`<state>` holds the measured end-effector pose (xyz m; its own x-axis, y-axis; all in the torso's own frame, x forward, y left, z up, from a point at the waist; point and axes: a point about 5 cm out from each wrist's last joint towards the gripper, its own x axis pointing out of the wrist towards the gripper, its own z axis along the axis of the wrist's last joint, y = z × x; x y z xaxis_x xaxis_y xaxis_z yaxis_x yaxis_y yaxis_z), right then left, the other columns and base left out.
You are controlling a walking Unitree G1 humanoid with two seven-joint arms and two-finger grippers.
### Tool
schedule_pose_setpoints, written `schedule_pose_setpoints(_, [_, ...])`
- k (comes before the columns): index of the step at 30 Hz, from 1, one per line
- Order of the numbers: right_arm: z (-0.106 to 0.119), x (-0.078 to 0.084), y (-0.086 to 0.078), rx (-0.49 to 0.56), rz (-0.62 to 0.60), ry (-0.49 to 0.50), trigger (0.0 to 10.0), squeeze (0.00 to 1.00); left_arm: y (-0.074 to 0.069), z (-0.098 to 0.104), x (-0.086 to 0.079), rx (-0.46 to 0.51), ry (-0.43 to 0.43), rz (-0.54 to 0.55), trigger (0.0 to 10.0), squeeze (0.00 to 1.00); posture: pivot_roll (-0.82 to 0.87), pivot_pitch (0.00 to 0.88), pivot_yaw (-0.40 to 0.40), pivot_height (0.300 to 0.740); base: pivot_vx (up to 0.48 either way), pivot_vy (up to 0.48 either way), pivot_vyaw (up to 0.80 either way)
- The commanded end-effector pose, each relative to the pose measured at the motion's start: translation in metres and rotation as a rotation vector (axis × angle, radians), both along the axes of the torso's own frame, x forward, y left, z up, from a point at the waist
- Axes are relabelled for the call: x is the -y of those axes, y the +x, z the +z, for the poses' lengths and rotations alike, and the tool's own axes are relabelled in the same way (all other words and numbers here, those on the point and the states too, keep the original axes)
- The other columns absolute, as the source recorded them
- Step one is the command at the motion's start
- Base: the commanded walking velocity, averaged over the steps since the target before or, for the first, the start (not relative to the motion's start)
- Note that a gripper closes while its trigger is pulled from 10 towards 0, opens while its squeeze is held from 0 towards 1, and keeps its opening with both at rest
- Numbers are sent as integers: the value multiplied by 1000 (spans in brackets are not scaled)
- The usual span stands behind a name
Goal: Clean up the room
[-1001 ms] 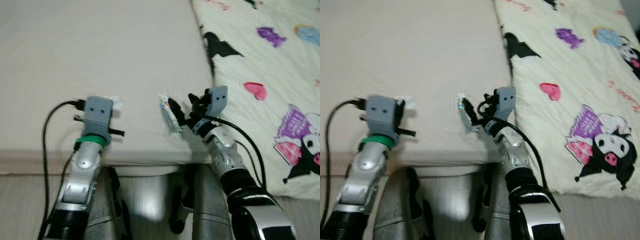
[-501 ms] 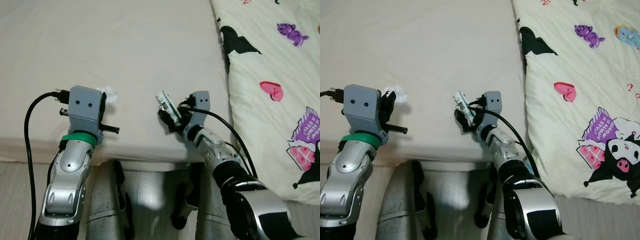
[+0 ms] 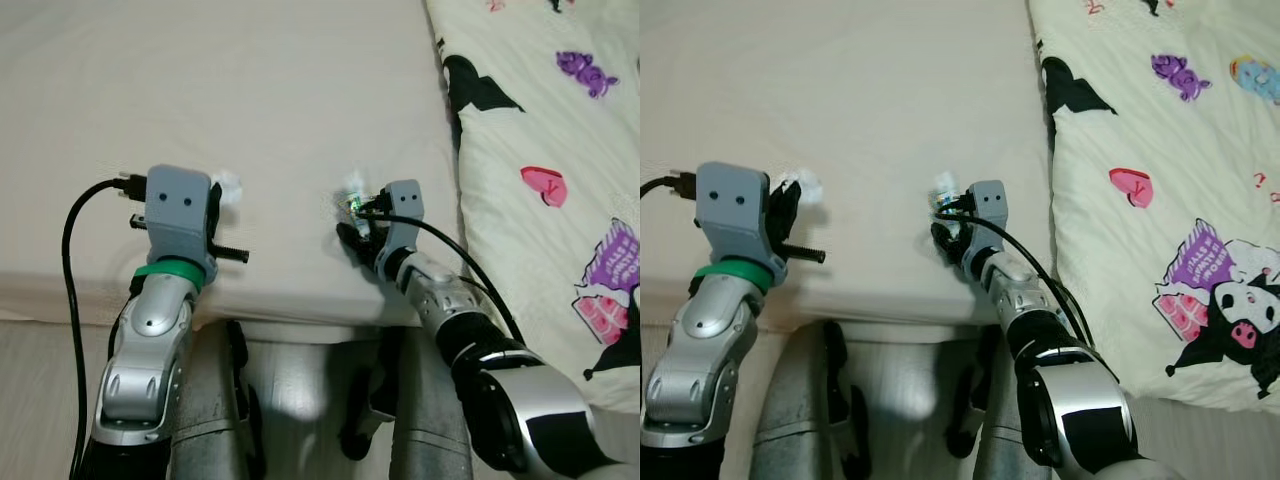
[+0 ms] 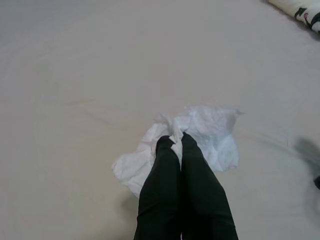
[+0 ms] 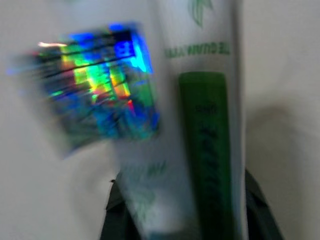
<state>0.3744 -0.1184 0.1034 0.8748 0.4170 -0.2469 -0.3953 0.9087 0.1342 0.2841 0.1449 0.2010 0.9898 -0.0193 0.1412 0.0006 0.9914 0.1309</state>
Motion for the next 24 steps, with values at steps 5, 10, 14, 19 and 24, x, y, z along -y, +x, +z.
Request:
schedule_pose_setpoints(5, [-4,36,-2,17,-91,-58,0,0,9,-18,15,-65,-10,-44,10000,0,165,195,-69,555,0,0,0])
schedule_pose_setpoints(10, [28,41,4,234,-92,63,0,0,12,-19,21,-87,-74,-118,10000,0,139,149,-68,555,0,0,0])
schedule_pose_setpoints(14, [79,44,-8,550,-158,262,10000,0,16,-6,23,-27,-65,-182,10000,0,100,78,-61,555,0,0,0])
schedule_pose_setpoints(19, [86,45,-35,695,-217,180,10000,0,18,1,27,12,-41,-249,10000,0,82,47,-53,555,0,0,-213])
schedule_pose_setpoints(24, [72,48,-57,719,-303,98,10000,0,15,-9,31,-45,-72,-318,10000,0,51,0,-25,570,0,0,-106])
